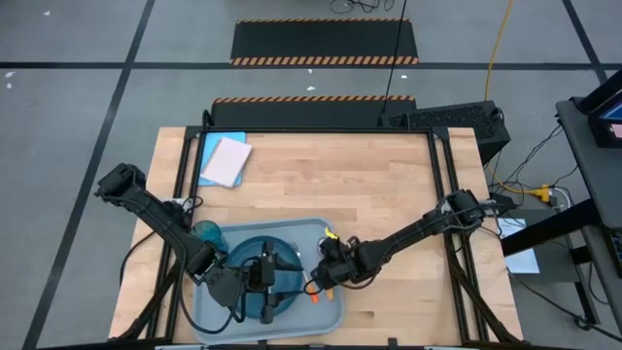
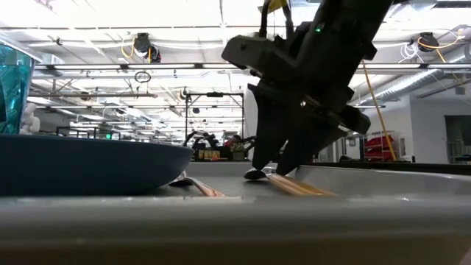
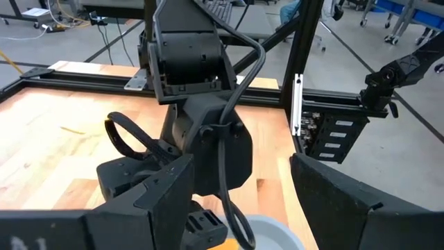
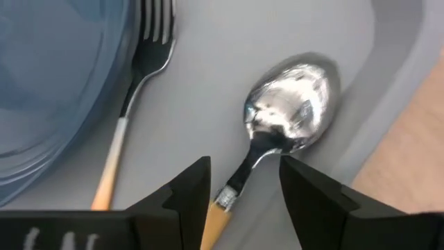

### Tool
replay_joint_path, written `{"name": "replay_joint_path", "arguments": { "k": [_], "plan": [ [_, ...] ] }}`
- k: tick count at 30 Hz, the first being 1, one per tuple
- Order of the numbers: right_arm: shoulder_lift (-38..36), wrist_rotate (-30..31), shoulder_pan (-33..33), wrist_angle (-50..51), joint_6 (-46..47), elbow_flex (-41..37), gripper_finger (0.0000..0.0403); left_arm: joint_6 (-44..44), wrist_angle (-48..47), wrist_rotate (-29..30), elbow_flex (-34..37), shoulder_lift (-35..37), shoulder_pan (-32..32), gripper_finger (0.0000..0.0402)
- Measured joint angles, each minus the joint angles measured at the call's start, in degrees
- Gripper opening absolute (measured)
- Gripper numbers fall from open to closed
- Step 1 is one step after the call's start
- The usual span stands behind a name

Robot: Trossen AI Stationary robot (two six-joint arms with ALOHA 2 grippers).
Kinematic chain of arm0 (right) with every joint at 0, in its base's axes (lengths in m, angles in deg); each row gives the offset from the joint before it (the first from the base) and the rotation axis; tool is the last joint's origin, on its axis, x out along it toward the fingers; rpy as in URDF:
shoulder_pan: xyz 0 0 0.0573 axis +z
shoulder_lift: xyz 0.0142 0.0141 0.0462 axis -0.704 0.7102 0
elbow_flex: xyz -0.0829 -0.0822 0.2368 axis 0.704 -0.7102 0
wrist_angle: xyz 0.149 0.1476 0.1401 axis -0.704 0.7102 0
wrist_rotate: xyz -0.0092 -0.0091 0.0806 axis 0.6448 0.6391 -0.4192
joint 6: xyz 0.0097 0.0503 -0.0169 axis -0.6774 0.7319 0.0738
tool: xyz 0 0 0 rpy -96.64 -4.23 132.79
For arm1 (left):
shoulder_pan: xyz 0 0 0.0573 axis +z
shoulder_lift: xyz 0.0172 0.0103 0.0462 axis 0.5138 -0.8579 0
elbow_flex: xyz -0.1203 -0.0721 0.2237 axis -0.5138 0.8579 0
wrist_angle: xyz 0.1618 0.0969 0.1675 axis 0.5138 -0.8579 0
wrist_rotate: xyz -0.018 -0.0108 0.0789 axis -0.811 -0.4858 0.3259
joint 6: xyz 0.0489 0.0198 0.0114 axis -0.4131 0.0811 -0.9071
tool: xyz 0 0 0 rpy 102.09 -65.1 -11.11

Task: Pick and place plate/cup/fork/spoon on tray
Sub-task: Put the yellow spoon on the gray tray to the right of the orange fork

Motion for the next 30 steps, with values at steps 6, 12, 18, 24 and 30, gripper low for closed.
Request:
{"name": "replay_joint_path", "arguments": {
  "k": [6, 12, 18, 24, 30],
  "plan": [
    [0.0, -0.1, -0.3, 0.2, -0.2, 0.0, 0.0128, -0.2, 0.0, 0.0, 0.0, 0.0, 0.0, 0.0243],
    [0.0, -1.8, -0.2, -0.9, -0.1, 0.0, 0.0120, -0.2, 0.0, 0.0, 0.0, 0.0, 0.0, 0.0243],
    [0.0, -1.8, 0.2, -2.3, 0.8, 0.0, 0.0123, -0.9, 0.0, 0.0, 0.0, 0.0, 0.0, 0.0243],
    [0.6, -1.9, -0.1, -2.4, 0.4, 0.0, 0.0123, -1.0, 0.0, 0.0, 0.0, 0.0, 0.0, 0.0243],
    [4.2, -2.8, -0.5, -4.5, -0.9, 0.2, 0.0123, -1.2, 0.2, 0.0, 0.0, 0.0, 0.0, 0.0243]
  ]
}}
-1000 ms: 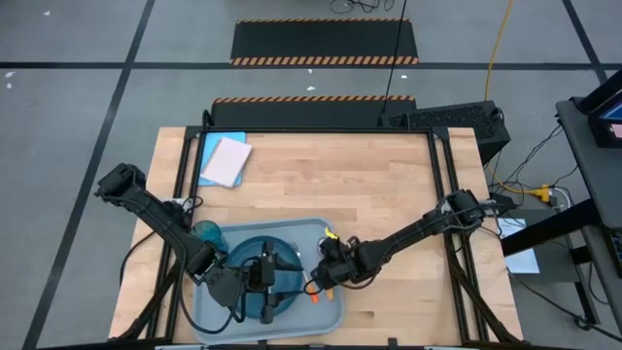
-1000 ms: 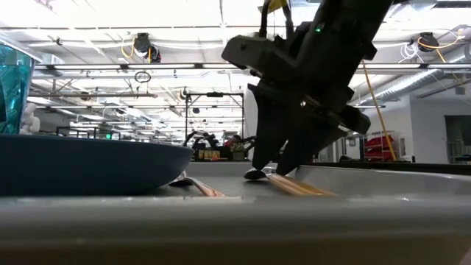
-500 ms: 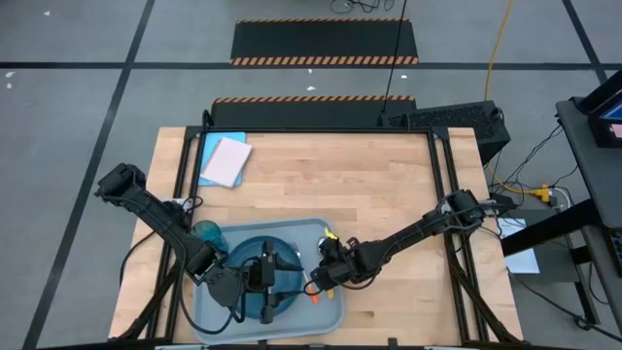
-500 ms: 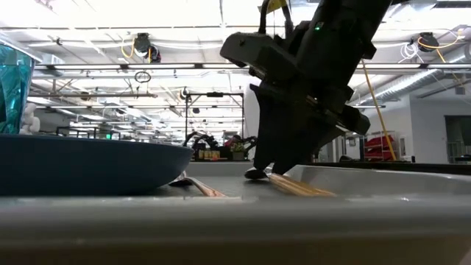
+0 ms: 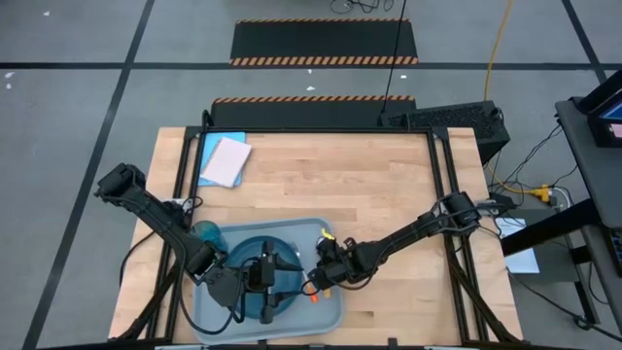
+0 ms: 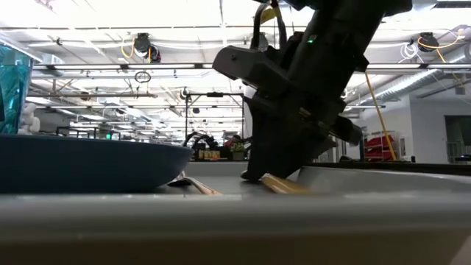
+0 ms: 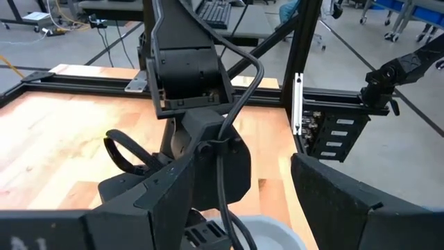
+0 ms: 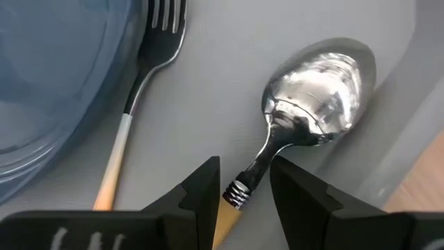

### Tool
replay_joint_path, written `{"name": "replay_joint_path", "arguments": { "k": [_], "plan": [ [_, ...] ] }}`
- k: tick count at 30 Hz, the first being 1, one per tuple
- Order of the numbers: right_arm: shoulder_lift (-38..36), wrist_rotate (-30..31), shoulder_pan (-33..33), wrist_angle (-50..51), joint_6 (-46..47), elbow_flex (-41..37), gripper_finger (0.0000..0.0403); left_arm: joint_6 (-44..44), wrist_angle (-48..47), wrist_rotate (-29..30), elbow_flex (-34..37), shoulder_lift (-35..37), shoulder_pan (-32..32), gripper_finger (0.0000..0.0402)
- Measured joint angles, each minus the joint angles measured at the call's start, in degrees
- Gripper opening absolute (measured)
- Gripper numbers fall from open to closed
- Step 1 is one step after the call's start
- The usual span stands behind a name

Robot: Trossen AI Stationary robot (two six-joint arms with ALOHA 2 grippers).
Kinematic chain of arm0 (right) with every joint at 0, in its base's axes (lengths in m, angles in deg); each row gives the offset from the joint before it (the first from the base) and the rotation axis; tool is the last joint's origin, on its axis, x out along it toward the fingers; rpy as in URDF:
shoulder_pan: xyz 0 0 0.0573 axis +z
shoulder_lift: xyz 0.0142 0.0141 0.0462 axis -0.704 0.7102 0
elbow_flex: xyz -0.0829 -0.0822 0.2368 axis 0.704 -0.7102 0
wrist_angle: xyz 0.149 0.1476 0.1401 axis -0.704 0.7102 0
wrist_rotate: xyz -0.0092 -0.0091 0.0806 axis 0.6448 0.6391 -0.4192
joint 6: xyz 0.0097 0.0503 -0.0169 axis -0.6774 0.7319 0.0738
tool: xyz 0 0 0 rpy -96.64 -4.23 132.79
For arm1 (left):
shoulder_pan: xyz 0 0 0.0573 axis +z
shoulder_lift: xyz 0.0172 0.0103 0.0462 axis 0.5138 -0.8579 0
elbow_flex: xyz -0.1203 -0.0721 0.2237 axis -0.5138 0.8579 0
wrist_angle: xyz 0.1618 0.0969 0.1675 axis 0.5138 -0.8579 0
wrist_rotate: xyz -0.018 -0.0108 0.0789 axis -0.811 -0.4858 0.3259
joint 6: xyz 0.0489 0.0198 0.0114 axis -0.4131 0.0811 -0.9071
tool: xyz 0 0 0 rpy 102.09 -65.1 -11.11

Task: Pick and place plate/cup/fork/spoon on tray
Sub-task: Put the yellow spoon on the gray tray to the right of the orange fork

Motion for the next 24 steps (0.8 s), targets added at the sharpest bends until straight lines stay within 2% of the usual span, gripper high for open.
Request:
{"name": "replay_joint_path", "arguments": {
  "k": [6, 17, 24],
  "plan": [
    [0.7, 2.4, 0.0, -0.3, -0.4, 0.0, 0.0117, -0.2, 0.0, -0.9, 0.0, 0.0, 0.0, 0.0243],
    [0.2, 9.2, -0.2, -1.8, -5.0, -0.2, 0.0013, -0.3, -0.2, -0.9, 0.0, 0.0, 0.0, 0.0243],
    [-3.4, 11.9, 0.6, -2.2, -11.9, -0.6, 0.0000, -0.6, -1.4, -0.9, 0.0, 0.0, 0.0, 0.0243]
  ]
}}
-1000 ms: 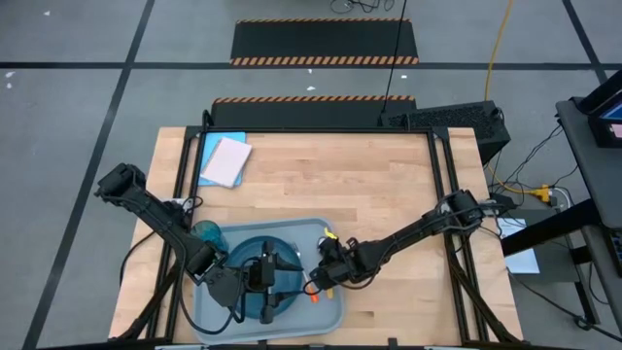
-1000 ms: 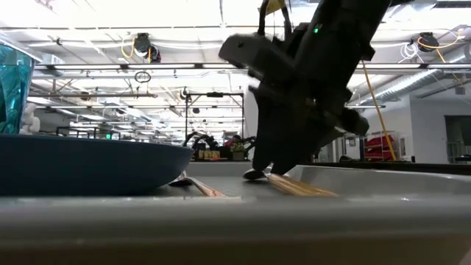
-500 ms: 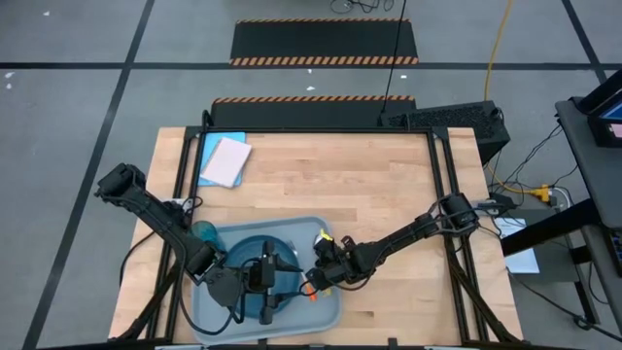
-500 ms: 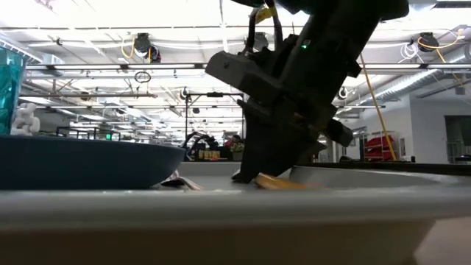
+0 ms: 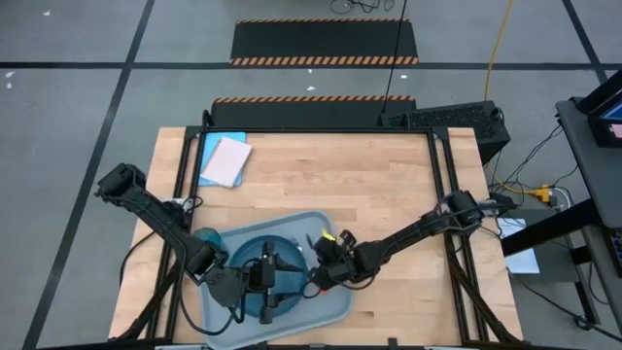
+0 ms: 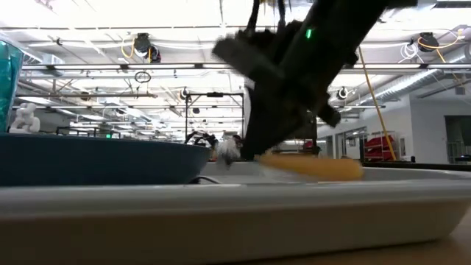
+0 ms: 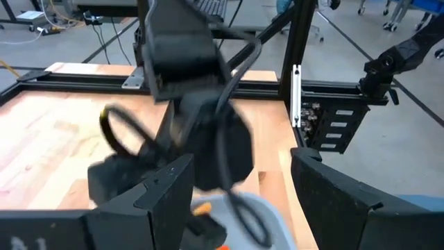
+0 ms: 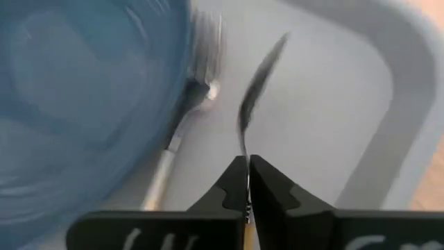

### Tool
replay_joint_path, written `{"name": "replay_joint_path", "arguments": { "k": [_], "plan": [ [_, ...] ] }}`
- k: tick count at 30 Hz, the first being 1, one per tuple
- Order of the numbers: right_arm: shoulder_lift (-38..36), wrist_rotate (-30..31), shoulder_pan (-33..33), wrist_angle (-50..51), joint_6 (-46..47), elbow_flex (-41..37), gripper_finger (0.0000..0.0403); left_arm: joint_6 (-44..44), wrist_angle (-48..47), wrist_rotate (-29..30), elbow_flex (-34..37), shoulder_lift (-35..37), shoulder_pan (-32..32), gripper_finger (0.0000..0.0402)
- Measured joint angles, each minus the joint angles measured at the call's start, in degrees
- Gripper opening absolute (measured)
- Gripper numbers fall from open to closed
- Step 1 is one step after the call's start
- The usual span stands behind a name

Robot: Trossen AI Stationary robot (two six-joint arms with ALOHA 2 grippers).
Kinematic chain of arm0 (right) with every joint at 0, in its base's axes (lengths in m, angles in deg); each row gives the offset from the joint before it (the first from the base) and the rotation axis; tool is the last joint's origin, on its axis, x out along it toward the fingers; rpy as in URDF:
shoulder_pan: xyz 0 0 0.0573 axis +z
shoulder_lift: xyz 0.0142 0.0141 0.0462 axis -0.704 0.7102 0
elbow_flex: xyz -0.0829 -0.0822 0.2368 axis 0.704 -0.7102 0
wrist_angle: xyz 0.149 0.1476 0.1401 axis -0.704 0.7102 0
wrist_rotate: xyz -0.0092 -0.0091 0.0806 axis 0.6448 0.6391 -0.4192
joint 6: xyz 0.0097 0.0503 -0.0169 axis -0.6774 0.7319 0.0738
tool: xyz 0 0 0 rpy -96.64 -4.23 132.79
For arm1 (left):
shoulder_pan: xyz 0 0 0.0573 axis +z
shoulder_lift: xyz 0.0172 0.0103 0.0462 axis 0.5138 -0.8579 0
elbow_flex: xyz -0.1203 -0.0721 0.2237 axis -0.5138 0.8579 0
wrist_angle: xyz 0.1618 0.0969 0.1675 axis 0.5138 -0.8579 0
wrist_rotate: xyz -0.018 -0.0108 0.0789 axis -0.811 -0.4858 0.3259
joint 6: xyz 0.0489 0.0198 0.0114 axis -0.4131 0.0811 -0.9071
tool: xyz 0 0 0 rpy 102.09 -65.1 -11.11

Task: Pick and place plate/cup/fork/spoon on tray
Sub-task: Put the yellow spoon on the gray tray to the right of the orange fork

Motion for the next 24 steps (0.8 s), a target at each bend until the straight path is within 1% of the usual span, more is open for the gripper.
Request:
{"name": "replay_joint_path", "arguments": {
  "k": [6, 10, 16, 24],
  "plan": [
    [-1.8, 6.2, 3.0, 1.0, -0.2, 0.1, 0.0001, 0.9, -0.6, 0.0, 0.0, 0.0, 0.6, 0.0243],
    [-2.0, 9.7, 4.7, 2.2, 3.4, 0.1, 0.0001, 3.1, -0.6, 0.0, 0.0, 0.0, 1.7, 0.0243],
    [-1.5, 15.1, 5.3, 8.9, 8.9, 0.2, 0.0001, 5.3, -0.5, 0.0, 0.0, 0.0, 2.9, 0.0243],
    [-1.5, 15.2, 4.8, 8.8, 9.6, 0.2, 0.0001, 5.3, -0.5, 0.0, 0.0, 0.0, 3.0, 0.0243]
  ]
}}
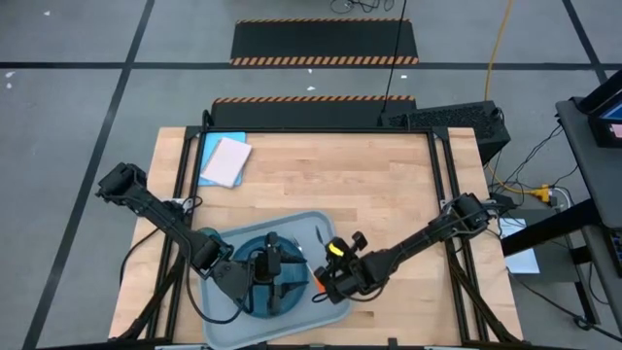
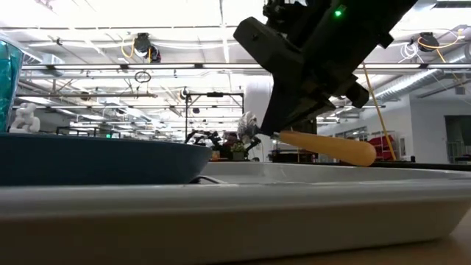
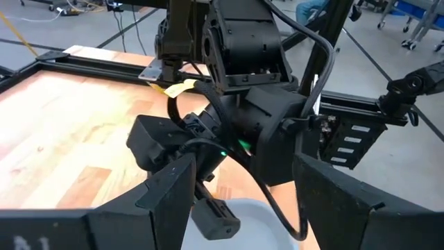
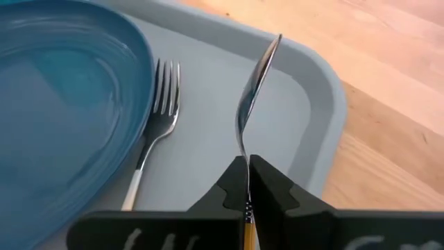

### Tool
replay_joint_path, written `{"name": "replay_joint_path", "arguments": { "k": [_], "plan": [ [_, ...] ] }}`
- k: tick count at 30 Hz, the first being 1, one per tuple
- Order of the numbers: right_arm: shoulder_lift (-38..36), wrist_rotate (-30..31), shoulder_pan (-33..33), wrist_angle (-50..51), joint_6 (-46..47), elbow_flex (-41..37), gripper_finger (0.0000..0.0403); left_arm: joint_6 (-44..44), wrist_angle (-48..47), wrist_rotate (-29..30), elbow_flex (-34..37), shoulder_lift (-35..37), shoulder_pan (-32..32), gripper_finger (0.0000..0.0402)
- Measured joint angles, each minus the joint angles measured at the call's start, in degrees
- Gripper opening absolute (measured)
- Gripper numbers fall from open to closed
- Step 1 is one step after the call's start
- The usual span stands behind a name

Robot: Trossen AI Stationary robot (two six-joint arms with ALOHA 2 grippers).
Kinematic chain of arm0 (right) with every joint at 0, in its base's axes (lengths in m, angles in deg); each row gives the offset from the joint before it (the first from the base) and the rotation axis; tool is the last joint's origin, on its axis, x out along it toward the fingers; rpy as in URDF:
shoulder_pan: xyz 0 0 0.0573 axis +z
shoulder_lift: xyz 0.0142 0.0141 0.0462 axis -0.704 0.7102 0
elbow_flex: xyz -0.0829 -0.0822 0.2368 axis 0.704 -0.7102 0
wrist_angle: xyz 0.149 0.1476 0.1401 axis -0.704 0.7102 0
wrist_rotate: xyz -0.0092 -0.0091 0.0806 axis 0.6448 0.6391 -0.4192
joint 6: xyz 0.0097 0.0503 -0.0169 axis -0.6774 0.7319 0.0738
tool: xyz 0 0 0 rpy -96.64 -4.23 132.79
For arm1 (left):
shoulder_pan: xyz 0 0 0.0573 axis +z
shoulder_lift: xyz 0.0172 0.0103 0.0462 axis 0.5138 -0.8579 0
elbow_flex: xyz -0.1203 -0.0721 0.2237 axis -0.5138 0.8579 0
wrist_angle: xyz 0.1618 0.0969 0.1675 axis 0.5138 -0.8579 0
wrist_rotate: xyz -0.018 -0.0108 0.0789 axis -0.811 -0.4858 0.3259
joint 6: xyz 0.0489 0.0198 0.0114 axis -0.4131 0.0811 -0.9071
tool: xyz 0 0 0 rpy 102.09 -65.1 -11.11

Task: Pick and place plate/cup/fork/spoon on tray
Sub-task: Put the yellow spoon on the gray tray to the right of the orange fork

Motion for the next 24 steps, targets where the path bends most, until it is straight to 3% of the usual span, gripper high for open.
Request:
{"name": "replay_joint_path", "arguments": {
  "k": [15, 24],
  "plan": [
    [0.0, 1.2, -1.1, 0.8, -1.8, 0.0, 0.0002, -1.5, 0.0, 0.0, 0.0, 0.0, 0.0, 0.0243],
    [-0.1, 1.1, -1.1, 0.3, -1.6, 0.0, 0.0077, -1.5, 0.0, 0.0, 0.0, 0.0, -0.1, 0.0243]
  ]
}}
